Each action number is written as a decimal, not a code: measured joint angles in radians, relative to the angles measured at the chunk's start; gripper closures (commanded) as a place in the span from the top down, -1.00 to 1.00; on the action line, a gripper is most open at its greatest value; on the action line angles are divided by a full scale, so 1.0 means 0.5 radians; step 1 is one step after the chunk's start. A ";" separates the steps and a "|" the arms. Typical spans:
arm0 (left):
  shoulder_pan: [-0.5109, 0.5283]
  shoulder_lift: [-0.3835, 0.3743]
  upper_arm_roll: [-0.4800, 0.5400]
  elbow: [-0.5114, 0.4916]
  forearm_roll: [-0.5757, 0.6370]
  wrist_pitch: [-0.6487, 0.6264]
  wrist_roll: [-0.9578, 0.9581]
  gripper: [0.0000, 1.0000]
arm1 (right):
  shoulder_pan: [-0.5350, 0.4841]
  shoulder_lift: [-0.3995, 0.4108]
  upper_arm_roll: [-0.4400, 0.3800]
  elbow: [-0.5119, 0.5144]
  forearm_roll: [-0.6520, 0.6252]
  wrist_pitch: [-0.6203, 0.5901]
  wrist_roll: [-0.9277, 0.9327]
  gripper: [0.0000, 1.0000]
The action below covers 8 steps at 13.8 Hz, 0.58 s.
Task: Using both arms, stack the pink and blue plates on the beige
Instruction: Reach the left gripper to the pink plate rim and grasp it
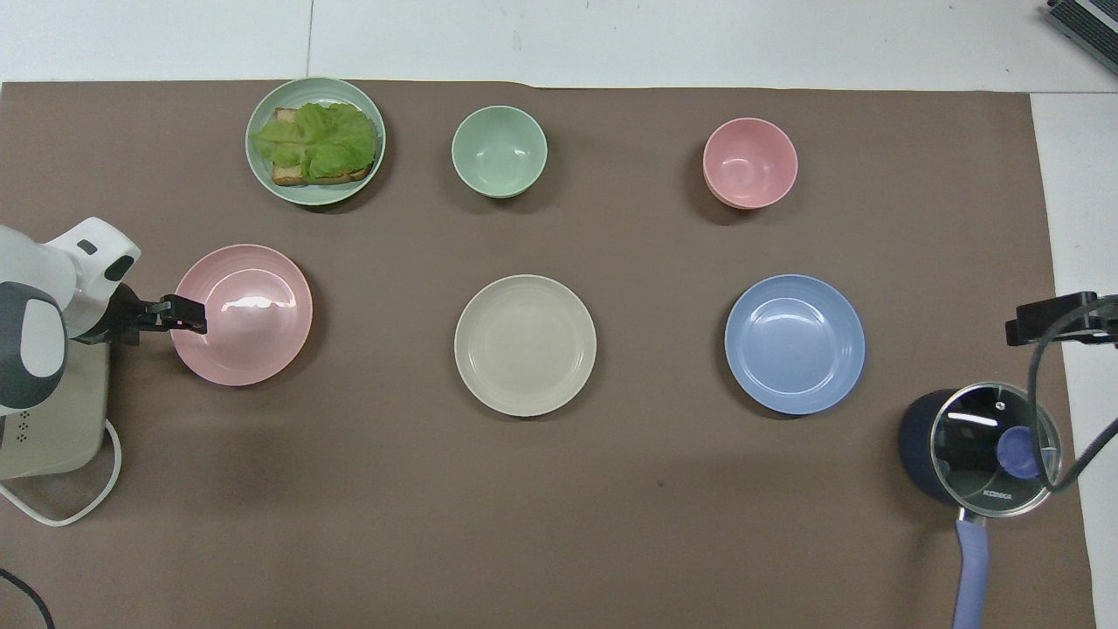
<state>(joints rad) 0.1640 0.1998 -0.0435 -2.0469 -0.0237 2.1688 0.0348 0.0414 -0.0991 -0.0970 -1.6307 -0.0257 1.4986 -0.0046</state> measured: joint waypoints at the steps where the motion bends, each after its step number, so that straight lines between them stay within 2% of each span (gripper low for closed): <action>1: 0.000 0.002 0.000 -0.013 0.000 0.017 0.000 1.00 | 0.000 -0.002 0.000 -0.003 0.000 0.000 0.000 1.00; 3: 0.000 0.005 0.000 -0.037 0.000 0.034 -0.001 1.00 | 0.000 -0.005 0.000 -0.007 0.000 0.000 0.000 1.00; 5: 0.001 0.005 0.000 -0.045 0.000 0.040 -0.003 0.80 | 0.000 -0.009 0.000 -0.012 0.000 0.000 0.000 1.00; 8: 0.003 0.005 0.001 -0.047 0.000 0.044 -0.004 0.67 | 0.000 -0.013 0.000 -0.017 0.000 0.000 0.000 1.00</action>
<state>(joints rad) 0.1654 0.2023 -0.0429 -2.0705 -0.0237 2.1906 0.0326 0.0414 -0.1057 -0.0970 -1.6391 -0.0257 1.4986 -0.0046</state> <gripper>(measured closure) 0.110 0.000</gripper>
